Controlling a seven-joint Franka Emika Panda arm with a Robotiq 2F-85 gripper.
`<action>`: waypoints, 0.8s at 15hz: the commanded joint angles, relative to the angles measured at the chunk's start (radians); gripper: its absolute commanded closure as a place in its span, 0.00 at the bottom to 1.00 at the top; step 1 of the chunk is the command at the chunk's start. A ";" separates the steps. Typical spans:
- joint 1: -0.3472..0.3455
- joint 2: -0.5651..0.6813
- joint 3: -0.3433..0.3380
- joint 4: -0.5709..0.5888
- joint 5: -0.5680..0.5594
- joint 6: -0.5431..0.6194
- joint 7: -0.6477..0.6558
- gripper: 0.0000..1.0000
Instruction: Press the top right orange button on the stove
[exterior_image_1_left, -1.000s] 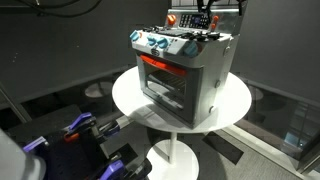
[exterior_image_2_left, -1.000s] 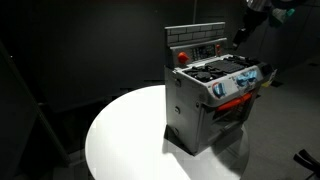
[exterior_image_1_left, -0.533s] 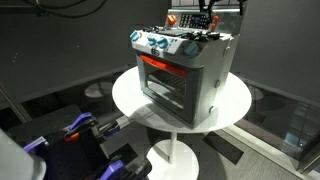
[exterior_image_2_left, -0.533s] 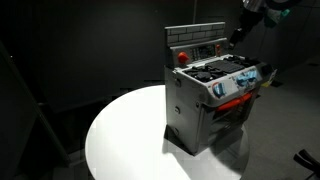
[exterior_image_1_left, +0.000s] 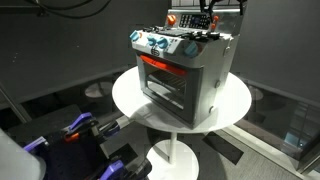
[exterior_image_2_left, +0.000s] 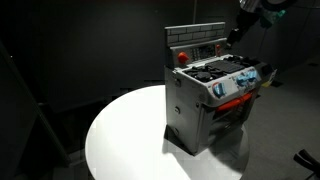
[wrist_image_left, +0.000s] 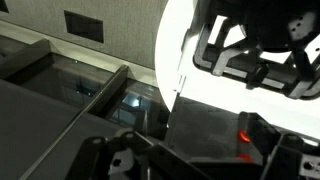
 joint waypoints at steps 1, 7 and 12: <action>0.007 0.030 -0.001 0.044 -0.018 -0.002 0.026 0.00; 0.012 0.049 -0.003 0.068 -0.019 -0.002 0.027 0.00; 0.012 0.060 -0.005 0.087 -0.021 0.000 0.030 0.00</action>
